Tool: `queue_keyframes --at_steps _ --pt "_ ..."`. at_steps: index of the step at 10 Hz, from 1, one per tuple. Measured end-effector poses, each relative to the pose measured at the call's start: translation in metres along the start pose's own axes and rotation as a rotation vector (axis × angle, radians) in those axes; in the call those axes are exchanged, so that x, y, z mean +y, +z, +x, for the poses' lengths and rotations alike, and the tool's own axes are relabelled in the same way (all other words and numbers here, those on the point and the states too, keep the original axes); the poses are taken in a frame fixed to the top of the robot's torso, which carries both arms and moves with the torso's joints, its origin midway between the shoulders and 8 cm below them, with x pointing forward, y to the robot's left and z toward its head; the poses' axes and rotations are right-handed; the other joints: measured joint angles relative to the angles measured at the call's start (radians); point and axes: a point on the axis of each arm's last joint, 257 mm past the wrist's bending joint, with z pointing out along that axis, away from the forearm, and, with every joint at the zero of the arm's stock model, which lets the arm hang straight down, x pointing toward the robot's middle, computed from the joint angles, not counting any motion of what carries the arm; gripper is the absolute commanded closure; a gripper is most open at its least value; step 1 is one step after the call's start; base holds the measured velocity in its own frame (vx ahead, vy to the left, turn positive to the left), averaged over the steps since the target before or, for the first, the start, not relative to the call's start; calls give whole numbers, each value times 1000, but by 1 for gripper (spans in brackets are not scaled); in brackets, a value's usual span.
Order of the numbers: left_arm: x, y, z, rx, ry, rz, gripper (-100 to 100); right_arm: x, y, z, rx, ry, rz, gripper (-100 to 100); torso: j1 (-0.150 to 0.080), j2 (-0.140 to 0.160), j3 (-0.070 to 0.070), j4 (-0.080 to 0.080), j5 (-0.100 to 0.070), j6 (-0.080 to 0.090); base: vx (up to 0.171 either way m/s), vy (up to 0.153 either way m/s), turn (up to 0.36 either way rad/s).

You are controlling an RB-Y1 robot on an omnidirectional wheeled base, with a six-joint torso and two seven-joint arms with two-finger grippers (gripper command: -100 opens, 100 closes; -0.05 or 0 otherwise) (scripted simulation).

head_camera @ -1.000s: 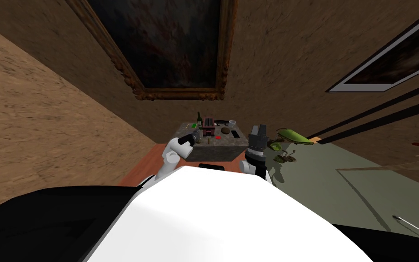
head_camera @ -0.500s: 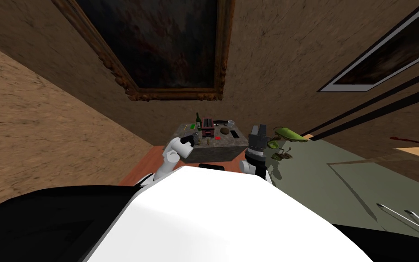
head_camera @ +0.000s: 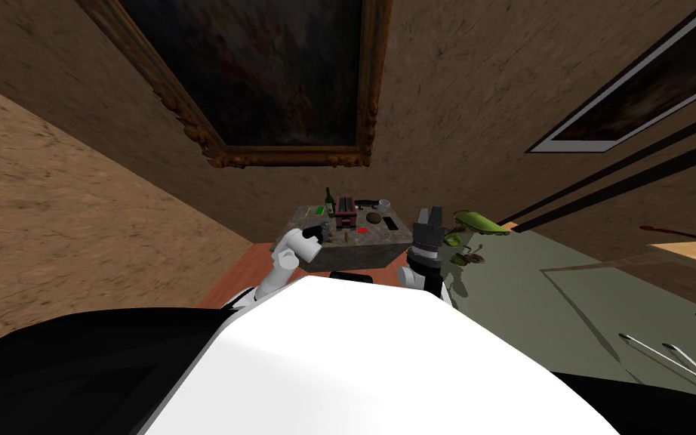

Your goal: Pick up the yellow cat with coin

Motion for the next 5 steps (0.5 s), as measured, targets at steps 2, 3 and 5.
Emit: queue_keyframes --at_steps 2,3,5 --pt "-1 9 -1 0 -1 3 -100 0 0 0 0 0 0 0 0 0 0 0 0 0 3 -2 -4" --pt "-1 13 -2 0 -1 4 -100 0 0 0 0 0 0 0 0 0 0 0 0 0 0 0 0" --pt "0 14 -2 0 0 1 100 0 0 0 0 0 0 0 0 0 0 1 -1 0 0 0 0"
